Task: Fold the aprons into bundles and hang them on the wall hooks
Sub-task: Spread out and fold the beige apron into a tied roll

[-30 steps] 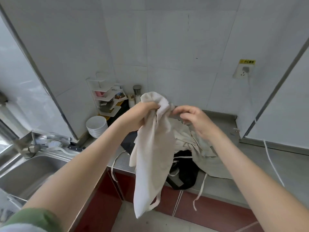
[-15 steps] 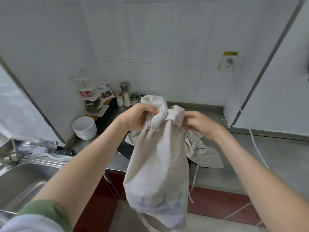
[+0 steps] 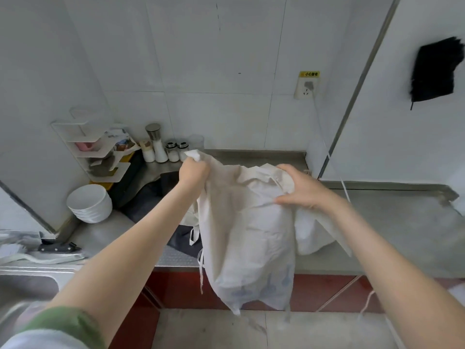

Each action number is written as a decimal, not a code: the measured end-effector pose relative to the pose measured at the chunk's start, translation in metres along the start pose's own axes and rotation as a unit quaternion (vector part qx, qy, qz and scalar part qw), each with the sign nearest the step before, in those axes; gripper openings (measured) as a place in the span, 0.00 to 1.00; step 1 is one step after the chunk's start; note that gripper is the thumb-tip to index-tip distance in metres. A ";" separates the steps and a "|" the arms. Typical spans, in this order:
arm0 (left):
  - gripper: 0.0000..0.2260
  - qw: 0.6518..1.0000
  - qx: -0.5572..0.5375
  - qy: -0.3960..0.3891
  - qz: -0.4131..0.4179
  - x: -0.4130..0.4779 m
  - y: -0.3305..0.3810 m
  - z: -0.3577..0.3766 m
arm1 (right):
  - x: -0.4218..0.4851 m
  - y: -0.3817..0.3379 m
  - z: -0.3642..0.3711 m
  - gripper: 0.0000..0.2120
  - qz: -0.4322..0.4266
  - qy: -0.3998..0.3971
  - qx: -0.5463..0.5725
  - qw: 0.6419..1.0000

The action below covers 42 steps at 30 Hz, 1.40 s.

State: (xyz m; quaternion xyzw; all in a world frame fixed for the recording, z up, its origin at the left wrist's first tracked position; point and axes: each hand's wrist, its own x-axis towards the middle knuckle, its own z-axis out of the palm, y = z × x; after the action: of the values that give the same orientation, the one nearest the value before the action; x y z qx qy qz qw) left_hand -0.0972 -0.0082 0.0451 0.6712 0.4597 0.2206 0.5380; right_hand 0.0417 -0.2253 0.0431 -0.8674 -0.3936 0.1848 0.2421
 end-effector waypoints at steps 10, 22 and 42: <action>0.36 0.854 0.323 -0.118 0.391 -0.027 0.026 0.028 | -0.003 0.008 -0.005 0.06 -0.080 0.077 0.166 0.980; 0.14 0.823 0.216 -0.493 0.179 -0.021 0.024 0.037 | -0.022 0.022 -0.021 0.16 -0.031 0.034 0.409 0.912; 0.21 0.792 0.163 -0.588 -0.011 -0.044 0.032 0.051 | -0.026 -0.001 -0.032 0.13 -0.061 0.032 0.320 0.945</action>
State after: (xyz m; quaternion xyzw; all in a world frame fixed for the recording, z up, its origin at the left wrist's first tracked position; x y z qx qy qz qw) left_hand -0.0662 -0.0721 0.0671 0.7441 0.0912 -0.3011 0.5893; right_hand 0.0413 -0.2540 0.0728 -0.7238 -0.3585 0.2583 0.5300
